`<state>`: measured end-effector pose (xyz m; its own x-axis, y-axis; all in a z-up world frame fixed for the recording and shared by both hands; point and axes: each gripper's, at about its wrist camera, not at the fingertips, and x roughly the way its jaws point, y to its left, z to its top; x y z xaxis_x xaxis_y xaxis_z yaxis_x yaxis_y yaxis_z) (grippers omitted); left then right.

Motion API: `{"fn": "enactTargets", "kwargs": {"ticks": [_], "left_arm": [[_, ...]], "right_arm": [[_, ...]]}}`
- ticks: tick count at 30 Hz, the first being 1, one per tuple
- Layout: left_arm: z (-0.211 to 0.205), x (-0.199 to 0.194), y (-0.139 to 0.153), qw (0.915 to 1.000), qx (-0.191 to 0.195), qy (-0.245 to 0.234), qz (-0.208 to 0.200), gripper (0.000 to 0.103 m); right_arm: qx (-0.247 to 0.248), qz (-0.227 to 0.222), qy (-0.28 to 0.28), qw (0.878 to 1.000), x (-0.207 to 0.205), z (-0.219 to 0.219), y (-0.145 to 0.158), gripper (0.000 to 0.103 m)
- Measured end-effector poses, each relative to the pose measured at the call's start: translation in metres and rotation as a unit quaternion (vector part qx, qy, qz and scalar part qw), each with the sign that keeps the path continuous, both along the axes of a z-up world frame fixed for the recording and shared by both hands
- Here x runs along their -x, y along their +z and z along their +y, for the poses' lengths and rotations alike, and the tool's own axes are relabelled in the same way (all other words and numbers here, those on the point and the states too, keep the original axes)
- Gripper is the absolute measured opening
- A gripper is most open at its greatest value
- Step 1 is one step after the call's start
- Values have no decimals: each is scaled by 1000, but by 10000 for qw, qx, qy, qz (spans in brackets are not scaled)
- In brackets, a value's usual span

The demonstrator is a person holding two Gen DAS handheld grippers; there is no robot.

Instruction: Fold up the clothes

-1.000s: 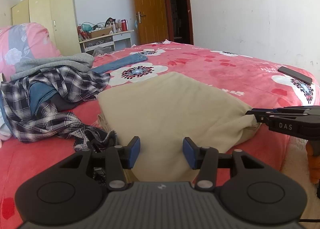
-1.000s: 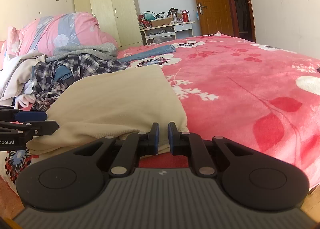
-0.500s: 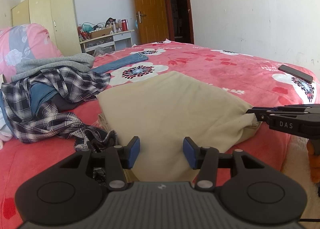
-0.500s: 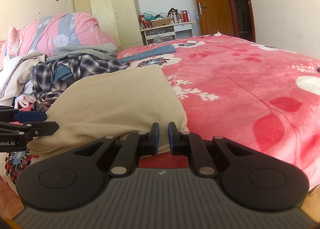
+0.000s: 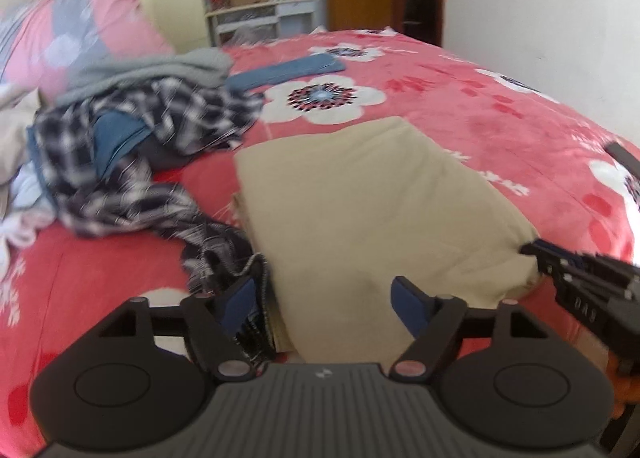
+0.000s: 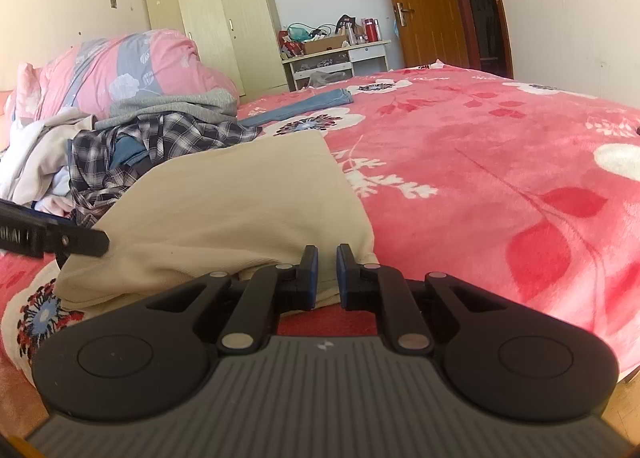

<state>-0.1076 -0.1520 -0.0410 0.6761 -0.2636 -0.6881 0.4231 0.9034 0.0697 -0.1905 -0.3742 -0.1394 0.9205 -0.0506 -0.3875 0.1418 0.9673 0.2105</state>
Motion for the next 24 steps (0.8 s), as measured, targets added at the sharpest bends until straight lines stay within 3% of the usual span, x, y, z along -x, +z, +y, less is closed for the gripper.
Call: {"fn": "enactTargets", "kwargs": {"ticks": [1,5,9,14,19,24], "left_arm": [[0,0,1,10000,-7,50,11,92],[-1,2,3,9997,-152,206,-42,96],[-3,3,4,9991,-299,298,-73,103],[-2,0,2,9983,-321,474,52,103],[-2,-1,0,9974,-405,589,136,103],[-4,0,-3,9962,-576,650,92,103]], "right_arm": [[13,3,-3,10000,0,1,0,9],[-46,52,-5,10000,-1,-2,5,9],[90,-222,-43,9997,4,-2,33,10],[92,-440,238,9987,-8,5,58,10],[-87,364,435,9984,-37,8,23,10],[-91,378,411,9984,-39,10,34,11]]}}
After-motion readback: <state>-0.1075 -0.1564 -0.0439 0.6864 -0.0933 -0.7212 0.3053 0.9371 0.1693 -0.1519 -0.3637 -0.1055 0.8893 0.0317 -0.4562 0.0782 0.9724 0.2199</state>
